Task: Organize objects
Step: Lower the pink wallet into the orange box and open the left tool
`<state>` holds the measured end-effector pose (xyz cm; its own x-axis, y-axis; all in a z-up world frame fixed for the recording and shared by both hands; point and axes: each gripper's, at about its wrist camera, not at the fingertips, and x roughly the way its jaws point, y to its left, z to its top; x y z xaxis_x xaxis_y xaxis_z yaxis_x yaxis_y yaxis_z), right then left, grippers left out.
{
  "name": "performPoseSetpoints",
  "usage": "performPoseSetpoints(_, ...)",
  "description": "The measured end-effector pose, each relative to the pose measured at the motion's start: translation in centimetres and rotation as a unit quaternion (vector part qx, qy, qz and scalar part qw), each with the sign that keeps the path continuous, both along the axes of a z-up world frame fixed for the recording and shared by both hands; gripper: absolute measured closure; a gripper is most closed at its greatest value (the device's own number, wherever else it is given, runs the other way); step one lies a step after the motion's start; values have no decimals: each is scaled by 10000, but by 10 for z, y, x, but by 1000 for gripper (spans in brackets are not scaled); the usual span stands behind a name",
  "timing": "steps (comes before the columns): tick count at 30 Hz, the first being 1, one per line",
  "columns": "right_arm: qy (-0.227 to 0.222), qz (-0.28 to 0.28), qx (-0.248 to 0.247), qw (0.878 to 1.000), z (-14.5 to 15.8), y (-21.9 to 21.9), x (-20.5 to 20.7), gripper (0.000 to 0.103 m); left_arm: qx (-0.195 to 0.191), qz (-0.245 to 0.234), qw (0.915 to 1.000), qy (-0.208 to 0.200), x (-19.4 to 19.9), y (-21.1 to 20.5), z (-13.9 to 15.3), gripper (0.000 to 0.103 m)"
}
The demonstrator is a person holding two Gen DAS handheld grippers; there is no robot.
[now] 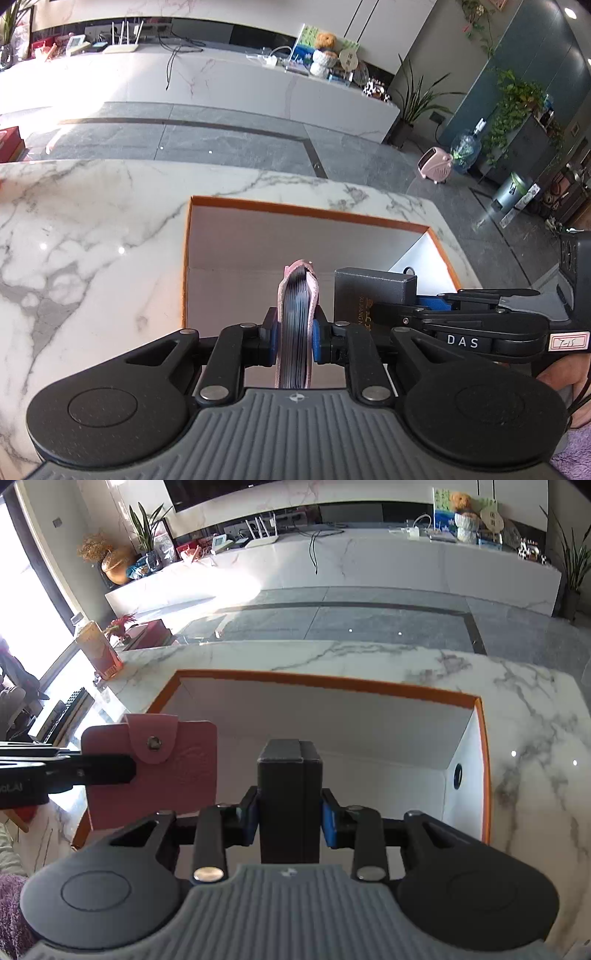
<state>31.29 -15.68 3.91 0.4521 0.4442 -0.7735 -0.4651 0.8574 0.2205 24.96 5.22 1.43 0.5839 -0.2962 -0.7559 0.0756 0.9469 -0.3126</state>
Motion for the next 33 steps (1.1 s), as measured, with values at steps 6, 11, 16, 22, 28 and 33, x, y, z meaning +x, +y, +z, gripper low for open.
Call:
performPoseSetpoints(6,221,-60,19,9997,-21,-5,11,68,575,-69,9983,-70,13,-18,-18,83)
performPoseSetpoints(11,214,-10,-24,9998,-25,-2,16,68,2084,-998,9718,-473,11,-54,-16,83)
performPoseSetpoints(16,310,-9,3,9995,-30,1,20,68,3587,-1918,9097,-834,2,-86,-25,83)
performPoseSetpoints(22,430,-74,50,9990,-33,3,26,68,4350,-2620,8579,-781,1,-105,-52,83)
performPoseSetpoints(28,456,-81,20,9989,-33,1,25,67,4595,-2950,8355,-612,-4,-109,-70,78)
performPoseSetpoints(33,547,-60,40,9985,-33,-1,25,67,3860,-3046,8703,-270,-6,-96,-63,44)
